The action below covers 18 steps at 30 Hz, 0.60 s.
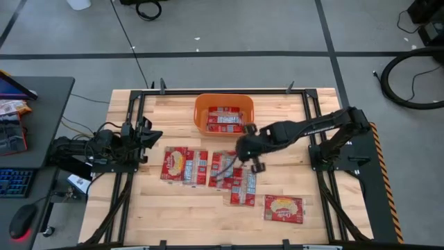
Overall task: Sort popcorn bags into baskets
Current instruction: Put the red popcorn bag into the orange bin
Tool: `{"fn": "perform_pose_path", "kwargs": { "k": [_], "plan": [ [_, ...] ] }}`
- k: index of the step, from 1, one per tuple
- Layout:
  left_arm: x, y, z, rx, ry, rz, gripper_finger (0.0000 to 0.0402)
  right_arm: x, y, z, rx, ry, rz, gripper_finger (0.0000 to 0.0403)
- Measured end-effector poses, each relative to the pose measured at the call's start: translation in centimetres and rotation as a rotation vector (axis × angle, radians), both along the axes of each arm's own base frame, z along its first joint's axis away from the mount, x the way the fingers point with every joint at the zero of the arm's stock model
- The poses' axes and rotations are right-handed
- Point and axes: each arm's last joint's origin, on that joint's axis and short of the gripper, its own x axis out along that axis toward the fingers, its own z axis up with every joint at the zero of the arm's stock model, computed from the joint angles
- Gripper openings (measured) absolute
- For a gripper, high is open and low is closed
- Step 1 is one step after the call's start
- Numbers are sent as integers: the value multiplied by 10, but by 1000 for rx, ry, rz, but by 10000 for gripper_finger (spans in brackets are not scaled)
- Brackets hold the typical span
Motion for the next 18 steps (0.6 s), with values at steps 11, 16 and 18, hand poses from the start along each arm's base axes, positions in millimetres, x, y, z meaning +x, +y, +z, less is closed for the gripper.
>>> {"fn": "perform_pose_path", "kwargs": {
  "k": [11, 16, 18],
  "plan": [
    [0, 0, 0, 0, 0, 0, 18, 30, -49, 34, -233, -339, -202, 7],
    [0, 0, 0, 0, -4, 1, 18, 32, -87, 15, -231, -305, -385, 8],
    [0, 0, 0, 10, -3, 9, 18, 39, -102, 2, -167, -284, -389, 18]
  ]
}}
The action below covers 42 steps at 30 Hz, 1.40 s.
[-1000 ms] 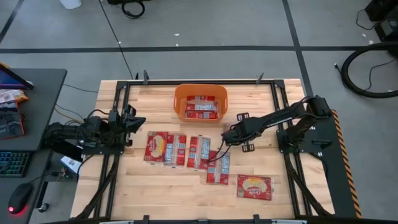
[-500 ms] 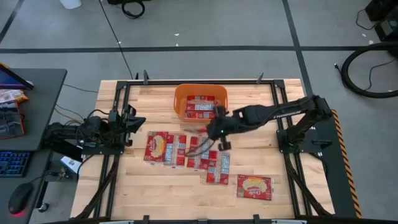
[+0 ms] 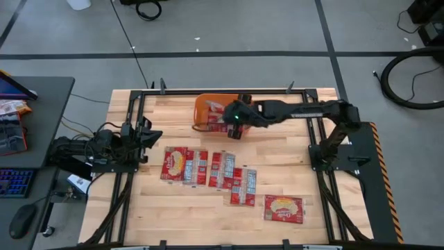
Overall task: Sort popcorn bags into baskets
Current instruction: Put the red popcorn bag into the orange bin
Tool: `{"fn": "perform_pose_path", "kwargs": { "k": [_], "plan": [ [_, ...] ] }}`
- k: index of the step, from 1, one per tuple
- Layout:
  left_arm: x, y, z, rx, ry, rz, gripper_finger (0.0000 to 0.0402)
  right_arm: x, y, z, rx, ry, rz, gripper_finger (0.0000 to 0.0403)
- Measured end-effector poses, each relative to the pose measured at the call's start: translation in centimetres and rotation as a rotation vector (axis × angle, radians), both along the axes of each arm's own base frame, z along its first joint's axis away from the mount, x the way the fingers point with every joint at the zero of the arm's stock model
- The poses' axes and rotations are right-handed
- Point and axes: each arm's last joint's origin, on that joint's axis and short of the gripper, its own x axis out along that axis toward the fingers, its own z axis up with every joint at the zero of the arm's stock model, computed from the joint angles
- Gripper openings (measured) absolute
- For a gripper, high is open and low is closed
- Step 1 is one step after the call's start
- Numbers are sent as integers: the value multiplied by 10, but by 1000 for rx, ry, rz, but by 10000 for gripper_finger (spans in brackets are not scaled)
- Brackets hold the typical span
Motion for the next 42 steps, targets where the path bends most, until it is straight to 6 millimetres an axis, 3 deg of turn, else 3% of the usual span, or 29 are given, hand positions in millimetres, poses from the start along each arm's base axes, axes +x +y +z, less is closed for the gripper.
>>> {"fn": "perform_pose_path", "kwargs": {
  "k": [4, 9, 14, 18, 27, 33, 37, 42],
  "plan": [
    [0, 0, 0, -1, -1, 5, 18, 13, -20, -20, 115, 50, 35, 67],
    [0, 0, 0, 0, 1, 8, 18, 14, -14, -2, 169, 96, 86, 131],
    [0, 0, 0, 22, 4, 18, 18, 10, 24, 14, 247, 115, 247, 150],
    [0, 0, 0, 17, 3, 16, 18, 8, 56, 10, 279, 170, 370, 149],
    [0, 0, -1, 0, 8, 7, 18, -14, 142, -38, 172, 375, 627, 147],
    [0, 0, 0, 0, 6, 8, 18, -37, 181, -71, 157, 471, 771, 149],
    [0, 0, 0, 0, 6, 7, 18, -53, 196, -84, 203, 519, 724, 157],
    [0, 0, -1, 2, 7, 8, 18, -63, 217, -85, 404, 477, 530, 171]
  ]
}}
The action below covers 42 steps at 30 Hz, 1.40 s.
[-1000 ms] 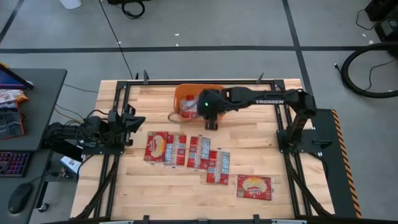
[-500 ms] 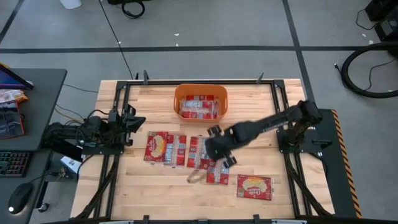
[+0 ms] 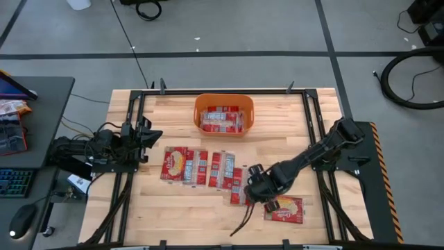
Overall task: Sort popcorn bags into baskets
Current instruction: Put the red popcorn bag into the orange bin
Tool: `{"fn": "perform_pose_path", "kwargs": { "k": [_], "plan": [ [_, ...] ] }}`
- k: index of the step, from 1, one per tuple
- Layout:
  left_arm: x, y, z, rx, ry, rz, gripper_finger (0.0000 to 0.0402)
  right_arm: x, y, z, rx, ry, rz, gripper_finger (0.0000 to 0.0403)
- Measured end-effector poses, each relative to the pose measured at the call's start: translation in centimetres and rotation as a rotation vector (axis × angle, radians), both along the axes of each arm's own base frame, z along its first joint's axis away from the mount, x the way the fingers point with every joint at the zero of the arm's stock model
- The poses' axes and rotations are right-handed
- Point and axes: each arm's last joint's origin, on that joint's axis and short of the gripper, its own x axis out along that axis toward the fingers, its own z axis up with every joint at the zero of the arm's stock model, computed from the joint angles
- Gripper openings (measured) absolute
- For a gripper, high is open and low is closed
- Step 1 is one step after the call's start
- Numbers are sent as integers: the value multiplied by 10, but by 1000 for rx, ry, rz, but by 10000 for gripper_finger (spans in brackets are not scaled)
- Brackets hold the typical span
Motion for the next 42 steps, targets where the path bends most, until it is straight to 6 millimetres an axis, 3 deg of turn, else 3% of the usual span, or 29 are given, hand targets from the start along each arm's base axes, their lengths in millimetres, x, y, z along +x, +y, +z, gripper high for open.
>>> {"fn": "perform_pose_path", "kwargs": {
  "k": [10, 16, 25, 34, 42],
  "plan": [
    [-3, 0, 6, 81, -50, 54, 18, -35, 58, -16, -52, 62, -157, 177],
    [-5, 1, 9, 147, -67, 99, 18, -42, 90, -25, -132, 157, -252, 177],
    [-5, 1, 8, 109, -69, 97, 18, -53, 134, -36, -152, 229, -398, 177],
    [-3, 1, 4, -11, -52, 29, 18, -81, 152, -47, -236, 181, -517, 177],
    [-1, 1, 2, -96, -48, -20, 18, -95, 161, -56, -315, 83, -498, 177]
  ]
}}
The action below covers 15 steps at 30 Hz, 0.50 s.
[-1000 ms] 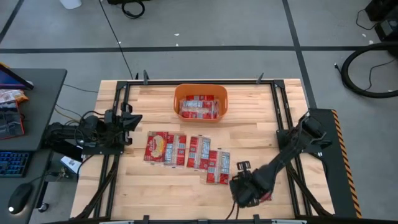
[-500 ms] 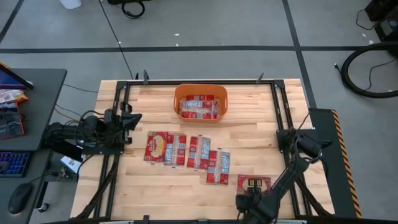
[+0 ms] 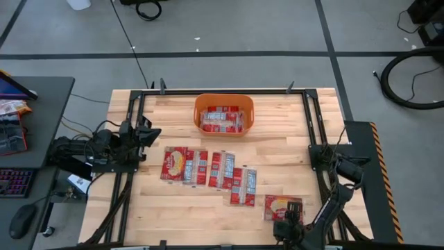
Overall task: Sort popcorn bags into baskets
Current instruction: Put the red popcorn bag into the orange bin
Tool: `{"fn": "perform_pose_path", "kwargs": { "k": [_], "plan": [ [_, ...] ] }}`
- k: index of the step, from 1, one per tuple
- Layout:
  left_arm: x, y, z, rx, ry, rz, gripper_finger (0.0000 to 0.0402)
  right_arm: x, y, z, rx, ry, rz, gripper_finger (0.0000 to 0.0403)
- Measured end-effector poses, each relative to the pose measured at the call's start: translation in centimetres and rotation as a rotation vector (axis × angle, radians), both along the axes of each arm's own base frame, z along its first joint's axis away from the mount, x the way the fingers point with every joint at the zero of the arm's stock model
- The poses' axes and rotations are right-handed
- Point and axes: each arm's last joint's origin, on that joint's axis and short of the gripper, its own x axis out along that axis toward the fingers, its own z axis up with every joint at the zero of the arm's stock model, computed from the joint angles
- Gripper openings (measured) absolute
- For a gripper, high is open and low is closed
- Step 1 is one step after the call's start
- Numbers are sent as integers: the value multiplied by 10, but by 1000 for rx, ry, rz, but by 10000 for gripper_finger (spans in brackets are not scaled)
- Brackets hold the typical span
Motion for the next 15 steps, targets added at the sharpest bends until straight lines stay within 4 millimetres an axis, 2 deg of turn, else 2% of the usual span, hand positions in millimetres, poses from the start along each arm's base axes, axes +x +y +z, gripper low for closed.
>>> {"fn": "perform_pose_path", "kwargs": {
  "k": [5, 15],
  "plan": [
    [1, 0, -2, -33, 19, -19, 18, 0, 2, -19, -48, 36, 10, 177],
    [2, 0, -3, -56, 24, -32, 18, 0, 1, -23, -83, 27, 22, 176]
  ]
}}
